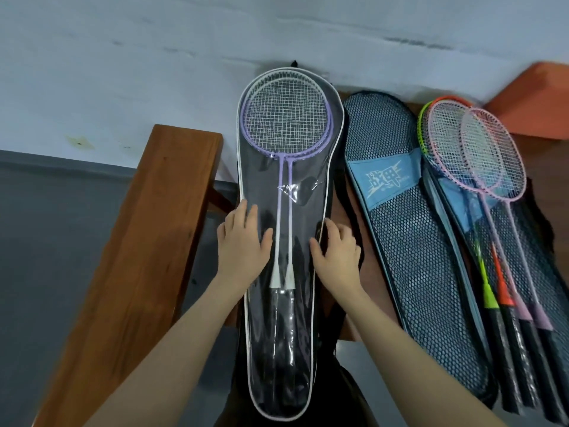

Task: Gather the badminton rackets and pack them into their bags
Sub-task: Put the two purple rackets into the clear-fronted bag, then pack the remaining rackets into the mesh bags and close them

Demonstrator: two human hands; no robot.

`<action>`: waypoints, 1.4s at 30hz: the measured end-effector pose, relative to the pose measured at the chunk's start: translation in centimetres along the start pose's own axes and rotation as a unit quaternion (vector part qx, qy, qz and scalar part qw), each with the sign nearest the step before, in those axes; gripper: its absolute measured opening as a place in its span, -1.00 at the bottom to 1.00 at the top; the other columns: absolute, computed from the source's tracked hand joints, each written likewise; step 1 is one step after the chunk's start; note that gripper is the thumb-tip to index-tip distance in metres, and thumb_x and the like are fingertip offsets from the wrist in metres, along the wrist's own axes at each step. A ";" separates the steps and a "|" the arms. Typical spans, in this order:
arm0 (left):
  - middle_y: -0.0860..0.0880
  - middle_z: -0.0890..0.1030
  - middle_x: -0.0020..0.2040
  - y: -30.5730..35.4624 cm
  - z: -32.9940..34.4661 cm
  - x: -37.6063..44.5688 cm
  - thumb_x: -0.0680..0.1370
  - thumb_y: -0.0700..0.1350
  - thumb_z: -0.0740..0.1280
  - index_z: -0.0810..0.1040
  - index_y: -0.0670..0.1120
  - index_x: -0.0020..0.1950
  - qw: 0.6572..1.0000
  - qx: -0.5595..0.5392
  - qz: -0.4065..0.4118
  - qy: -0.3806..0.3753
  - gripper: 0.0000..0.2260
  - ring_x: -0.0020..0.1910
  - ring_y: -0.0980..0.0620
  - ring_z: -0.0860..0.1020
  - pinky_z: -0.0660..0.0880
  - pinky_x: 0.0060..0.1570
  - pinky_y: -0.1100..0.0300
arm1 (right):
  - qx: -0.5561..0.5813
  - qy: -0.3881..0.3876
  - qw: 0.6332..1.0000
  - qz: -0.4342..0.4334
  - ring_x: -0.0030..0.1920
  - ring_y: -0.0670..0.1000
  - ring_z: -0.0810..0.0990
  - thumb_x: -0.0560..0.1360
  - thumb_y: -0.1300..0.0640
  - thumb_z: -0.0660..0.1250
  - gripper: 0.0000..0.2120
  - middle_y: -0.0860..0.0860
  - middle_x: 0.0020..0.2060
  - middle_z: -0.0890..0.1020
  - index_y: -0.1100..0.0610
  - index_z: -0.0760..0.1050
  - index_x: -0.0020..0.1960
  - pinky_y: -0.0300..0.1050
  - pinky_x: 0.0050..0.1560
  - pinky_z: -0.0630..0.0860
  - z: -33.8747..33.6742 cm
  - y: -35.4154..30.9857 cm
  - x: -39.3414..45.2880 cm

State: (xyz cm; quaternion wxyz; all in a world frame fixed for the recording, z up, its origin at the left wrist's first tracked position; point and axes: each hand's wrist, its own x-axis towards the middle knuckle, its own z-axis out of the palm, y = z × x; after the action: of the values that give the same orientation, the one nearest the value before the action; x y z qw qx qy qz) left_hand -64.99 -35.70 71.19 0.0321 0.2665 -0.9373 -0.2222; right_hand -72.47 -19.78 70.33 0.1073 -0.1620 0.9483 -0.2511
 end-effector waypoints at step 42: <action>0.02 0.35 0.11 25.1 9.2 -2.5 0.54 -0.27 0.27 0.34 -0.19 0.39 0.964 -0.226 -0.020 0.142 -0.59 0.08 0.22 0.35 0.17 0.12 0.64 | 0.130 -0.057 0.990 0.025 0.24 0.15 0.48 0.48 0.10 0.34 -0.45 0.11 0.25 0.51 0.16 0.24 0.41 0.12 0.24 0.40 -12.1 21.8 6.2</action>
State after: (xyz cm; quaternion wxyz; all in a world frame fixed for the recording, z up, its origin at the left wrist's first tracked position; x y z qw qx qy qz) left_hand -76.73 -11.67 73.93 0.2196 0.3001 -0.8430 -0.3887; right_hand -87.20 1.24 68.76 0.1872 -0.1368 0.9039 -0.3595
